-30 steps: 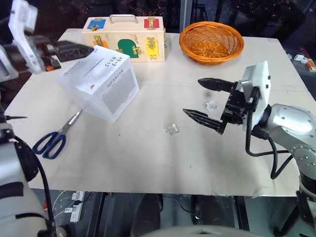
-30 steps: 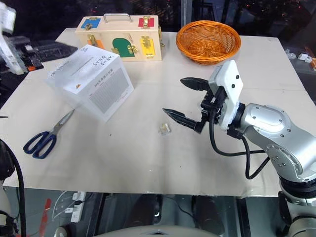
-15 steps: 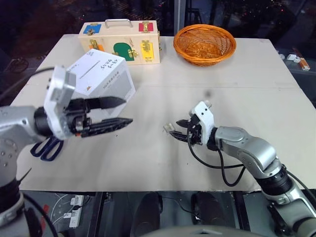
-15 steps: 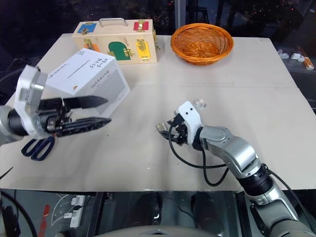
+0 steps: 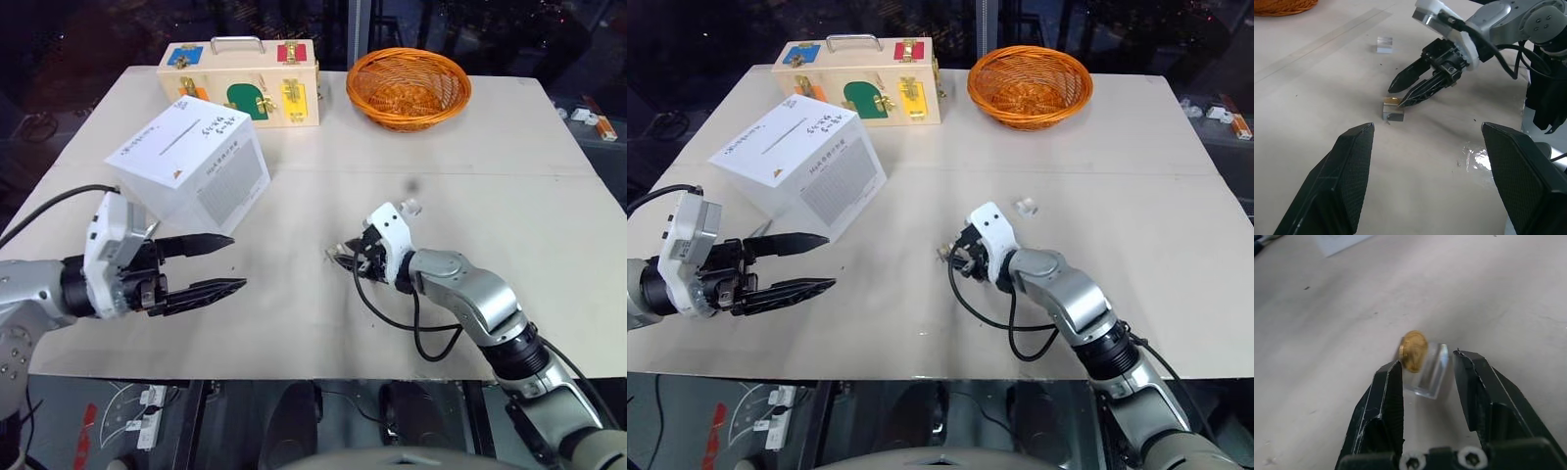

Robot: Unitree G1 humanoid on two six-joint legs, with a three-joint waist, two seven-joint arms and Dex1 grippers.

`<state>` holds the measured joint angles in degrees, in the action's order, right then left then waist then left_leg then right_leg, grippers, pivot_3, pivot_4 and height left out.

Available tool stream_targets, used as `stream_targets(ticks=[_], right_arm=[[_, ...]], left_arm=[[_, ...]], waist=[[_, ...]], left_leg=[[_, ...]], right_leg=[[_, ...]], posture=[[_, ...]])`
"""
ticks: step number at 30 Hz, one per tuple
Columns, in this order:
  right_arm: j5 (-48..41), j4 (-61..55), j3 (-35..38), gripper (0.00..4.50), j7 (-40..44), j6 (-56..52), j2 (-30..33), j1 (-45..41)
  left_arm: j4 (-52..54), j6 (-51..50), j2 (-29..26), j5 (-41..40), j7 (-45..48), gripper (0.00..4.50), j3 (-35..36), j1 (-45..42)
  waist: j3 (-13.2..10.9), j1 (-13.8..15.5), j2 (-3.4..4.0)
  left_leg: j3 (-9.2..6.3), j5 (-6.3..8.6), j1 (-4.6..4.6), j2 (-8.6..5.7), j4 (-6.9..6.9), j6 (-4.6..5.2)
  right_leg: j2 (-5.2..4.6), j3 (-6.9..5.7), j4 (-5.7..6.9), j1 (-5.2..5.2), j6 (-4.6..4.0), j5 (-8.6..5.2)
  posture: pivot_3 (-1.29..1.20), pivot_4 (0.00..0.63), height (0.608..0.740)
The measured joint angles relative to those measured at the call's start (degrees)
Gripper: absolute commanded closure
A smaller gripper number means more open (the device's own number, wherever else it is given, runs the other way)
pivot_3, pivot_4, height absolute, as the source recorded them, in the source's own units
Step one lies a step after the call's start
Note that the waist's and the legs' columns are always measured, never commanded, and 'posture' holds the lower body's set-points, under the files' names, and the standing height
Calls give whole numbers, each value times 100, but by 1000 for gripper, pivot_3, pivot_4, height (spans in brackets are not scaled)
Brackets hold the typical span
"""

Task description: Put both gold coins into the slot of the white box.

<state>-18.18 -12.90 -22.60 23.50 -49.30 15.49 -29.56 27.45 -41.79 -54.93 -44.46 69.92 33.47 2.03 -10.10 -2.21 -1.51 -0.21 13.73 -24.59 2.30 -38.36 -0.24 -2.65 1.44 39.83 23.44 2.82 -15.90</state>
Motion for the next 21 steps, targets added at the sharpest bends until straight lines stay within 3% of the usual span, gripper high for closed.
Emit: stream_targets(ticks=[2, 3, 12, 21], right_arm=[[24, 6, 6, 4337, 14, 11, -32, -4], [27, 5, 15, 4428, 28, 23, -41, -17], [29, -25, 132, 4428, 185, -12, -19, -26], [-1228, -1029, 1664, 4428, 773, -287, 229, -112]], left_arm=[[0, 14, -6, -4, -13, 926, 0, 5], [0, 20, -10, -5, -19, 926, 0, 9], [-3, 9, -29, -108, -231, 926, -34, -29], [-343, -1376, 126, -1588, -1475, 926, -627, -1403]], waist=[[0, -2, 0], [0, -2, 0], [0, -1, 0], [-1, 34, 1]], left_leg=[[0, 0, 0, 0, 1, 0], [-1, 0, 0, 0, 1, 0], [-2, 0, 0, 0, 0, 0], [-25, 0, -3, -1, -1, 0]], right_leg=[[0, 0, 0, 0, 0, 0], [0, 0, 0, 0, 0, 0], [0, 0, 0, 0, 0, 0], [-1, -6, 0, -2, 2, 1]], posture=[[0, 150, 726], [0, 150, 726], [0, 150, 726], [0, 150, 726]])
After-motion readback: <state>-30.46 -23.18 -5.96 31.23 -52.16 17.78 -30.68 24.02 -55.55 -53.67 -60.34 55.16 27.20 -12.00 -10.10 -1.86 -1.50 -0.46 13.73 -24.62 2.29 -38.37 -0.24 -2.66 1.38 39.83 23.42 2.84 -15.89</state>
